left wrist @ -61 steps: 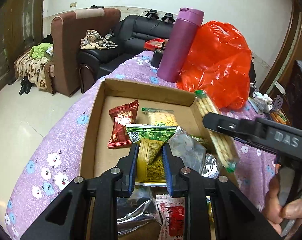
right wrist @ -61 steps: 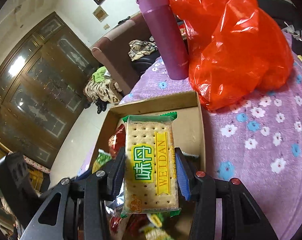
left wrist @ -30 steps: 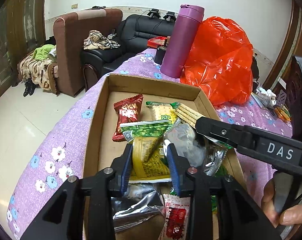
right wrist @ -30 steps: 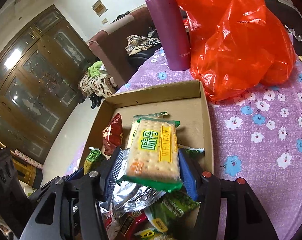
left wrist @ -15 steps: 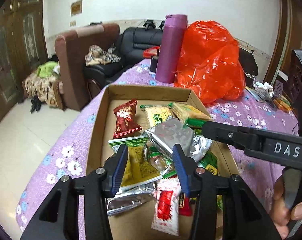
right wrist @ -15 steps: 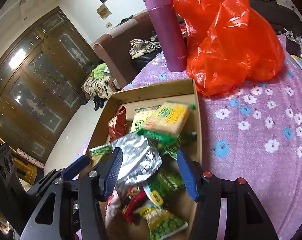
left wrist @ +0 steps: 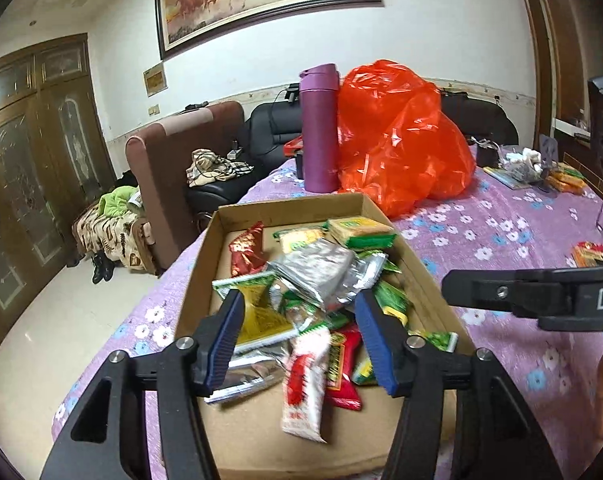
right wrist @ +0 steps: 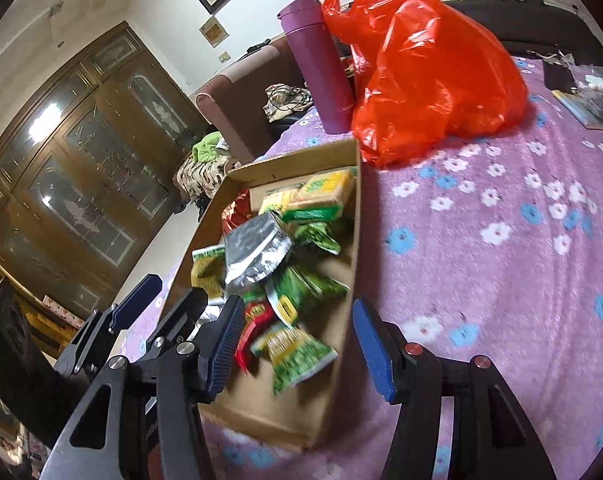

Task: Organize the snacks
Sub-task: 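Move both grippers back over the table toward the remaining snacks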

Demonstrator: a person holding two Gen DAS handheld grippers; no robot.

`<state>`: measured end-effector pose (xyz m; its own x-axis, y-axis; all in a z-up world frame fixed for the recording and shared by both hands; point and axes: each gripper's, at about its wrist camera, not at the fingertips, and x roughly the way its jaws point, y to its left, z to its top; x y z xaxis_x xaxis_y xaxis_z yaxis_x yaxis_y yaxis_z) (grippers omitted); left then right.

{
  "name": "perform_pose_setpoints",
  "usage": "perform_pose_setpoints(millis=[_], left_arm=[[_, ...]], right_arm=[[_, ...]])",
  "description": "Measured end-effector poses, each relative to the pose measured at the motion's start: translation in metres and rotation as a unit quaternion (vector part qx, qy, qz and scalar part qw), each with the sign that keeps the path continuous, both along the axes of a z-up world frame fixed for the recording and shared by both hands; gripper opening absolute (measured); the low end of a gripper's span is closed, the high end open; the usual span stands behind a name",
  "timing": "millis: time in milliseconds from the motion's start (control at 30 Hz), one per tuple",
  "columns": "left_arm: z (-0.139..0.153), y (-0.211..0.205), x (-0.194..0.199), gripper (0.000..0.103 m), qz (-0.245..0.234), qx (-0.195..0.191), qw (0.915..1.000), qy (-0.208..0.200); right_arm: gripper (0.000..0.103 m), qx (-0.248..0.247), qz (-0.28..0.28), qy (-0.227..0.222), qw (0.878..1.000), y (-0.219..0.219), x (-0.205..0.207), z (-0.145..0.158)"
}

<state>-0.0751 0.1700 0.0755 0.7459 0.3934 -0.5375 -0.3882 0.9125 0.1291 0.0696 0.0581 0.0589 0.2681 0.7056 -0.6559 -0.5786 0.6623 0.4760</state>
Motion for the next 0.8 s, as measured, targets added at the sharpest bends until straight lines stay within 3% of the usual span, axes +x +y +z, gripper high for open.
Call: perform_pose_setpoints(millis=[367,533,800], left_arm=[[-0.005,-0.061,0.002,0.069,-0.048,0.035,0.9983,0.002],[-0.007,-0.086,0.005,0.071,-0.061,0.057,0.9965,0.002],[-0.012,-0.114,0.012,0.077,-0.089,0.061,0.9939,0.017]], right_arm=[[0.063,0.031,-0.062,0.018,0.997,-0.069,0.017,-0.015],[0.063,0.044,-0.074,0.028,0.996,-0.082,0.025,-0.021],[0.063,0.058,-0.092,0.04,0.993,-0.097,0.032,-0.024]])
